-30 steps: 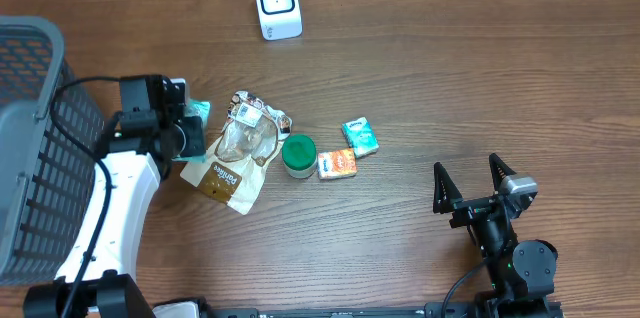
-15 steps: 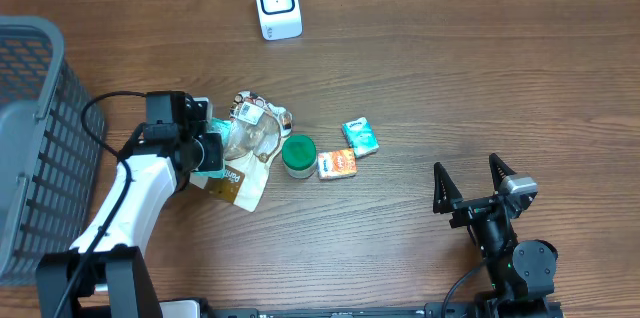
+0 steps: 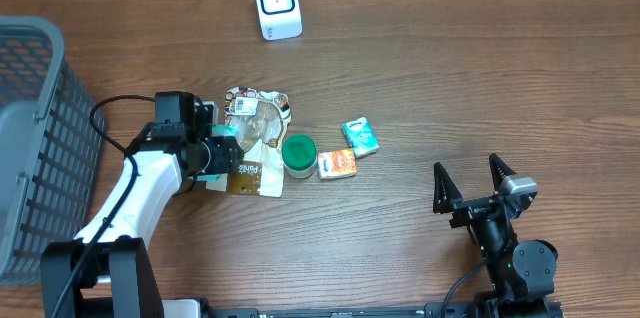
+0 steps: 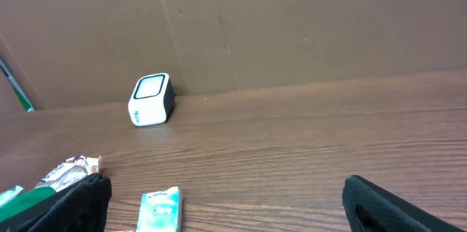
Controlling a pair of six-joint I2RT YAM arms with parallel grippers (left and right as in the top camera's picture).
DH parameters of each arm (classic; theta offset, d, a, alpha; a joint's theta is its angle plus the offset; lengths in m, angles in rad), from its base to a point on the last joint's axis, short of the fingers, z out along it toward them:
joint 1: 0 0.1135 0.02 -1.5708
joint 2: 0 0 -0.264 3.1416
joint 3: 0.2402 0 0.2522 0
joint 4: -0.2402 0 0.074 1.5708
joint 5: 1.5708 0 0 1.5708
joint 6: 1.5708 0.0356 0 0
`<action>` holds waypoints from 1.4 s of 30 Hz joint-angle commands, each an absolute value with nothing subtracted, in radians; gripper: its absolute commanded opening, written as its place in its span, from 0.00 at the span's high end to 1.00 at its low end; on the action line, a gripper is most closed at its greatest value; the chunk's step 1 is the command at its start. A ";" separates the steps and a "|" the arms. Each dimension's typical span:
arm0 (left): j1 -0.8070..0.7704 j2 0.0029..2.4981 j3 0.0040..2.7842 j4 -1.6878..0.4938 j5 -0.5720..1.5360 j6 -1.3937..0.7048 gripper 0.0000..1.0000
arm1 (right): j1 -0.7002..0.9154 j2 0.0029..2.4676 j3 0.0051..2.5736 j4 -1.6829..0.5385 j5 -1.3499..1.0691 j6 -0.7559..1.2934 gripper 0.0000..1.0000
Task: Scan the item barcode
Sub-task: 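Lower the mint-green package onto the table left of the bread bag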
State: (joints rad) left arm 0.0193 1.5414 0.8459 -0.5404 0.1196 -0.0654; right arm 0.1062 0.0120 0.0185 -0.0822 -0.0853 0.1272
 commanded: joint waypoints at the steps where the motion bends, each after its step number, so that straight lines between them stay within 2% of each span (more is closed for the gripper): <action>1: 0.012 1.535 0.940 -0.598 0.130 -0.075 0.07 | 0.111 0.003 0.008 -0.078 -0.076 0.126 0.00; 2: 0.012 1.535 0.975 -0.633 0.130 -0.072 0.00 | 0.111 0.003 0.008 -0.078 -0.076 0.126 0.00; 13: 0.015 1.535 1.377 -1.029 0.115 0.064 0.00 | 0.111 0.003 0.008 -0.078 -0.076 0.126 0.00; 20: 0.053 1.535 1.529 -1.164 0.033 0.075 0.00 | 0.111 0.003 0.008 -0.078 -0.076 0.126 0.00; 34: 0.302 1.535 1.562 -1.185 0.033 0.144 0.01 | 0.111 0.003 0.008 -0.078 -0.076 0.126 0.00; 42: 0.353 1.535 1.562 -1.150 0.012 0.281 0.00 | 0.111 0.003 0.008 -0.078 -0.076 0.126 0.00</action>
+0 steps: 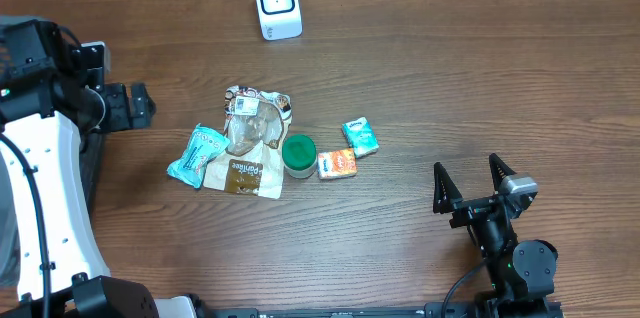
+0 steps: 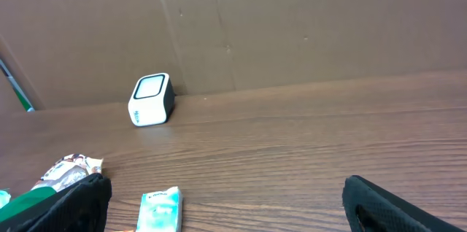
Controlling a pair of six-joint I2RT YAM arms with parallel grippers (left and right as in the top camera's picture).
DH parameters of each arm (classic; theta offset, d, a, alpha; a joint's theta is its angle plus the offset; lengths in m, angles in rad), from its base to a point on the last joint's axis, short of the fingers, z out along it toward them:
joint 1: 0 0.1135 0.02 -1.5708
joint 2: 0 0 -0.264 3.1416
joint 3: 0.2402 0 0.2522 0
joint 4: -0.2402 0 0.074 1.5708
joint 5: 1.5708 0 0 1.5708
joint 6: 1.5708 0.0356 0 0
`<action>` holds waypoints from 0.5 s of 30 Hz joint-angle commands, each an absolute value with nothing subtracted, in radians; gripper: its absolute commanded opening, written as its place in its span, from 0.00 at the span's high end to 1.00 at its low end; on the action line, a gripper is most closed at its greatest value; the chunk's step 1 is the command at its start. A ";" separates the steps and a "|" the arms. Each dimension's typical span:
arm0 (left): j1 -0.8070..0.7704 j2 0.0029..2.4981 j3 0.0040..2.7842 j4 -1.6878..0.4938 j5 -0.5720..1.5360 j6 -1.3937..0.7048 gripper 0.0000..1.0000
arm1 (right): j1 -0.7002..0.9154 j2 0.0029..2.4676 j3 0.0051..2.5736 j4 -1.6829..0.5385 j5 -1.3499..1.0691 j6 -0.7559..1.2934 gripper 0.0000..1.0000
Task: Scan the item barcode
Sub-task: 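Lower the mint-green package onto the table left of the bread bag, then open the left gripper and withdraw it up beside the basket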
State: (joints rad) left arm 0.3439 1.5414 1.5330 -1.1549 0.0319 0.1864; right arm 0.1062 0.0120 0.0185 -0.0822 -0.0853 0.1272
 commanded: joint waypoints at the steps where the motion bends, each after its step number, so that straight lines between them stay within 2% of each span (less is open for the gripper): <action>1: 0.355 1.535 1.562 -1.148 -0.002 0.288 0.00 | 0.111 0.003 0.008 -0.078 -0.076 0.126 0.00; 15: 0.408 1.536 1.562 -1.108 -0.057 0.293 0.00 | 0.111 0.003 0.008 -0.078 -0.076 0.126 0.00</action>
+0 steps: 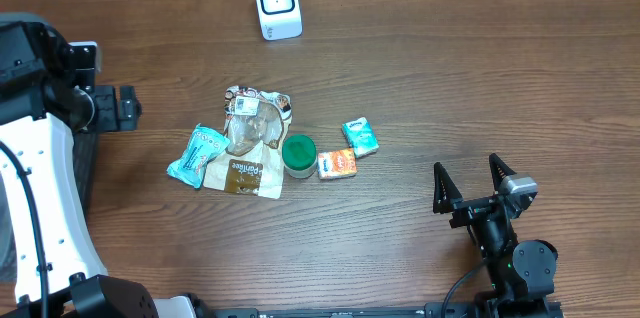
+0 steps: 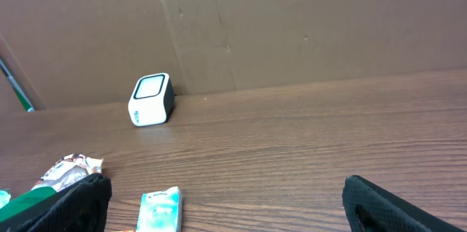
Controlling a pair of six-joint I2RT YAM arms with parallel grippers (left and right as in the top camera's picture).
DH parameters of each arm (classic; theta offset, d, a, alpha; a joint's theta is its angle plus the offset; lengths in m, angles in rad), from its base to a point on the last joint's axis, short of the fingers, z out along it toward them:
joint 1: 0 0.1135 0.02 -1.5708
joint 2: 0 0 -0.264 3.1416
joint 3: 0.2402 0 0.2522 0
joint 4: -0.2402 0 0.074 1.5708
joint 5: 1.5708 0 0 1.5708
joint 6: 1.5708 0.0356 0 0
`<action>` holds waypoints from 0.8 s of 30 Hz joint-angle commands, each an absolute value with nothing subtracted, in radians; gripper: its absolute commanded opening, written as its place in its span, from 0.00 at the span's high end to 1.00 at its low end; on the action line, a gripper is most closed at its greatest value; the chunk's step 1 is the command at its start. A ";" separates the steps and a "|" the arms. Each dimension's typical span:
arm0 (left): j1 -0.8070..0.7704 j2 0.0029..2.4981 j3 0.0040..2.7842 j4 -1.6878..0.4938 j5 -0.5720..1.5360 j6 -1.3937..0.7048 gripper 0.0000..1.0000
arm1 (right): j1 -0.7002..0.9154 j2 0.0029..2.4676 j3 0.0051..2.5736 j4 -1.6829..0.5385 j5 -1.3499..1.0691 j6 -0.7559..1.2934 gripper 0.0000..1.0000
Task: Scan the item barcode
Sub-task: 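Open the left gripper and withdraw it up beside the basket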
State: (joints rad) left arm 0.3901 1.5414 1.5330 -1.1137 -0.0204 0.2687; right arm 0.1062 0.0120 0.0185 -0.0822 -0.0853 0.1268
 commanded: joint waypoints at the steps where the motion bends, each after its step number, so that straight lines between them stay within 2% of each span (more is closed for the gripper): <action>1: 0.408 1.536 1.562 -1.104 -0.059 0.293 0.01 | 0.111 0.003 0.008 -0.078 -0.076 0.126 0.00; 10: 0.413 1.536 1.562 -1.096 -0.040 0.292 0.00 | 0.111 0.003 0.008 -0.078 -0.076 0.126 0.00; 19: 0.382 1.535 1.562 -1.100 0.159 0.292 0.02 | 0.111 0.003 0.008 -0.078 -0.076 0.126 0.00; 24: 0.326 1.535 1.562 -1.092 0.204 0.291 0.00 | 0.111 0.003 0.008 -0.078 -0.076 0.126 0.00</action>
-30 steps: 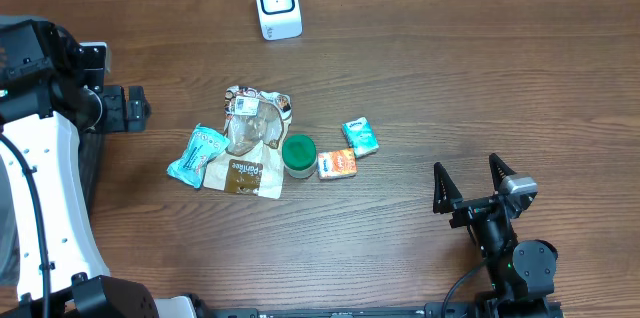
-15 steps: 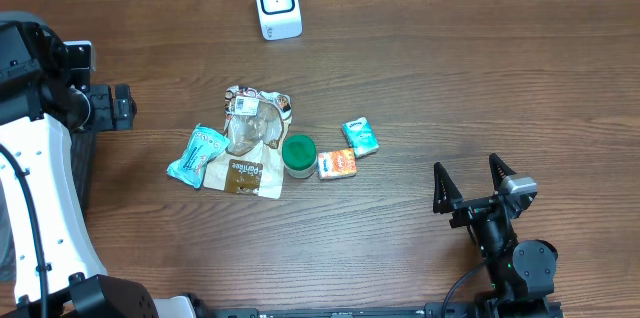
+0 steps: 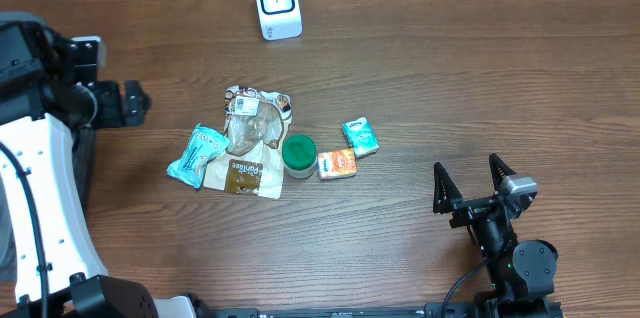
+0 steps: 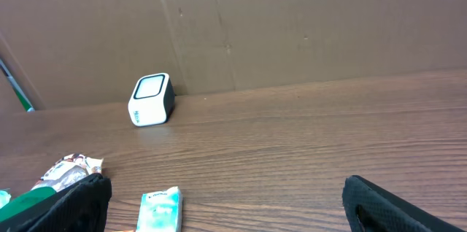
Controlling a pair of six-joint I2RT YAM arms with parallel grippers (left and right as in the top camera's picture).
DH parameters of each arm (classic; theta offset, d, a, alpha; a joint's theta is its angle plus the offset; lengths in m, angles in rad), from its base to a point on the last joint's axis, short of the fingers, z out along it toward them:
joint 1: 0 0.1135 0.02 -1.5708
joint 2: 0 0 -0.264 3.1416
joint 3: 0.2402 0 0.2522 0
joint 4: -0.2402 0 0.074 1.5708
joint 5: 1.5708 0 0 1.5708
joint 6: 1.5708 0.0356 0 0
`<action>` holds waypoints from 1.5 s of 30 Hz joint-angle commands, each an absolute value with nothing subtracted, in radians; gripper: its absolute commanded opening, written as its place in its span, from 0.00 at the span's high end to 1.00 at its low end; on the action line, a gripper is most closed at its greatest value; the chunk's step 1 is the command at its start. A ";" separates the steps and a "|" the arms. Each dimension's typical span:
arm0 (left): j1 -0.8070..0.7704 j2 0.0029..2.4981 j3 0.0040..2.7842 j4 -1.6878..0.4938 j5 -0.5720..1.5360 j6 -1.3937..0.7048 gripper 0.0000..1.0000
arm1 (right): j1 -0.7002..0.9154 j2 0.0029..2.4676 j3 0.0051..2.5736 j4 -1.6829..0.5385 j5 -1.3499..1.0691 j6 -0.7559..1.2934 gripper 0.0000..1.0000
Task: Scan the item barcode
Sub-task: 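Open the left gripper and withdraw it up beside the basket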
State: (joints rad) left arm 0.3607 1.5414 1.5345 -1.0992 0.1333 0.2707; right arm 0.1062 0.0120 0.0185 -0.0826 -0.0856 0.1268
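Observation:
The white barcode scanner point(image 3: 277, 4) stands at the table's far edge, its window up; it also shows in the right wrist view as the scanner point(image 4: 151, 100). The items lie mid-table: a brown snack bag point(image 3: 252, 140), a teal pouch point(image 3: 197, 155), a green-lidded tub point(image 3: 298, 155), an orange box point(image 3: 337, 163) and a teal box point(image 3: 360, 137), seen too as the teal box point(image 4: 159, 210). My left gripper point(image 3: 132, 103) hangs far left, raised and apart from the items, open and holding nothing. My right gripper point(image 3: 470, 183) rests open near the front right, shown as the right gripper point(image 4: 226, 210).
A grey mesh basket point(image 3: 87, 168) stands at the left edge, mostly hidden under my left arm. A cardboard wall point(image 4: 292, 28) closes the back of the table behind the scanner.
My left gripper has shifted slightly to the right at the table's left side. The items, the scanner and my right arm are where they were.
My left gripper was first down at the teal pouch beside the snack bag. Then the pouch lay free on the table left of the bag and my left arm was raised at the far left. It has stayed there since. The right arm never moved.

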 commanded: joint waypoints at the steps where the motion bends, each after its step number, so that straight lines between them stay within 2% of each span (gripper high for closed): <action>1: 0.313 1.535 1.562 -1.090 0.204 0.291 0.00 | 0.111 0.003 0.008 -0.078 -0.076 0.126 0.00; 7: 0.273 1.536 1.562 -1.088 0.207 0.284 0.00 | 0.111 0.003 0.008 -0.078 -0.076 0.126 0.00; 45: 0.274 1.536 1.562 -1.088 0.207 0.284 0.00 | 0.111 0.003 0.008 -0.076 -0.098 0.130 0.00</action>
